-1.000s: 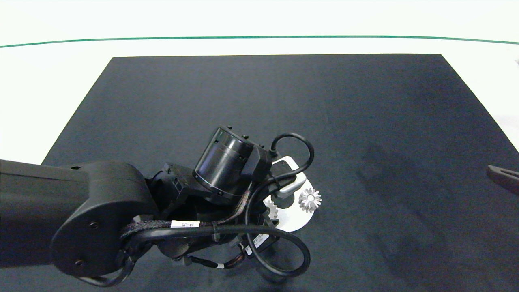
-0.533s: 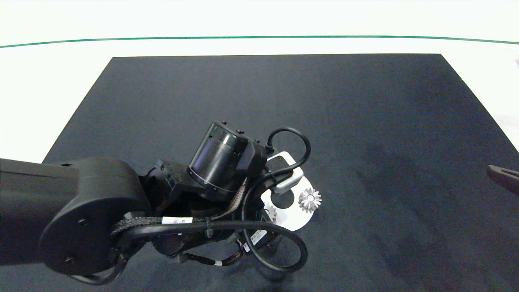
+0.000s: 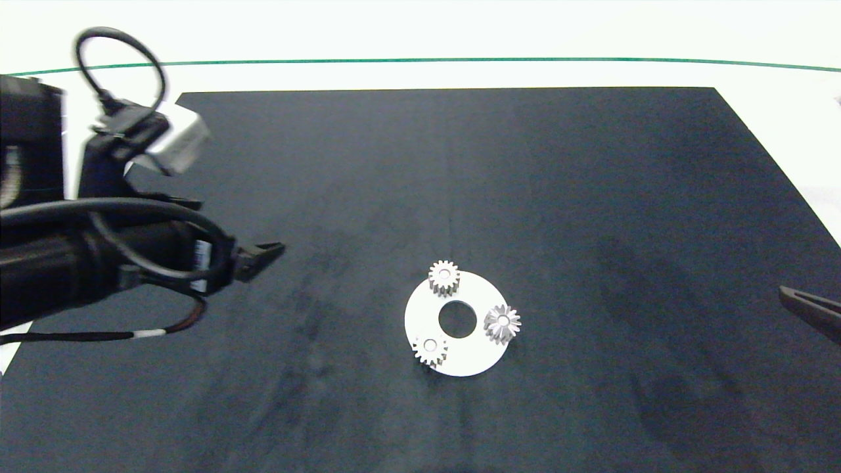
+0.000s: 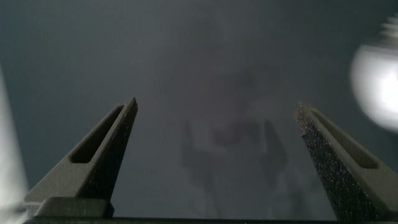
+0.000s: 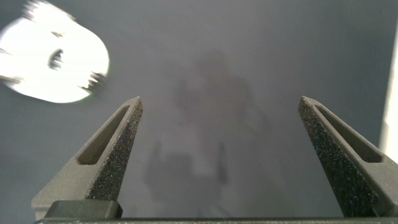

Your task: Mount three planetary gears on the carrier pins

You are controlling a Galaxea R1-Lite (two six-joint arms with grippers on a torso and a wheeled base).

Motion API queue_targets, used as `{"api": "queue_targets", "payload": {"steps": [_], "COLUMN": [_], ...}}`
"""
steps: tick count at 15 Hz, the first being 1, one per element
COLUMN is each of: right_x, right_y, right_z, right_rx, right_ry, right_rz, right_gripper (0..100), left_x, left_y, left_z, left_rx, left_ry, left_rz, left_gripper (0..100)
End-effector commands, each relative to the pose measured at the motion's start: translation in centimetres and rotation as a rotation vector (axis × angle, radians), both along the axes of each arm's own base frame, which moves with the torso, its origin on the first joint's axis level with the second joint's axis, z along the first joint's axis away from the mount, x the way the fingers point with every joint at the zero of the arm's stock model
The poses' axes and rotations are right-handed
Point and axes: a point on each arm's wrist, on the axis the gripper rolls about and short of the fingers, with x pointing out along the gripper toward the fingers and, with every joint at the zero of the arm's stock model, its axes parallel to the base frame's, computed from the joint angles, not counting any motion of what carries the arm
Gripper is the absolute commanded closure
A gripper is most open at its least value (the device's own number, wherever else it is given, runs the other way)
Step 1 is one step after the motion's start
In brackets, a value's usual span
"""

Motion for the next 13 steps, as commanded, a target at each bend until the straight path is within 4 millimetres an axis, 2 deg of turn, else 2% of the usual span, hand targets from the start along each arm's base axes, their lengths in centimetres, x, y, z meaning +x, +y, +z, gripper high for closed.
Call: {"api": "queue_targets", "payload": {"steps": [1,2,3,4,7,10,13], "right_x": [-1.4,-2.4,-2.9,-4.7,-8.5,-11.4,-13.4], "right_y": [-2.7,-3.2,-3.4,-4.3,-5.8,-6.4,-6.5], "right_z": [-2.6,-3.1,-3.3,-4.1,-6.6,-7.6,-9.5], "right_rx": [-0.091,-0.088,-0.083,-0.064,-0.02,0.022,0.044], "right_ry": [0.017,0.0,-0.012,-0.054,-0.152,-0.263,-0.339], "right_rz": [-0.198,-0.207,-0.211,-0.248,-0.339,-0.473,-0.554], "right_gripper": [0,0,0,0,0,0,0], "left_x": [-9.5,-11.4,-12.4,-15.3,-19.7,-22.8,-24.2], "left_y": [7.1,7.3,7.3,7.3,7.3,7.3,7.4], "left_z": [0.2,-0.3,-0.7,-1.3,-2.9,-6.1,-9.9], "left_rx": [-0.059,-0.064,-0.064,-0.074,-0.081,-0.104,-0.118], "left_ry": [-0.234,-0.269,-0.289,-0.362,-0.492,-0.578,-0.617], "left_rz": [0.363,0.379,0.38,0.373,0.374,0.356,0.331], "left_gripper": [0,0,0,0,0,0,0]}}
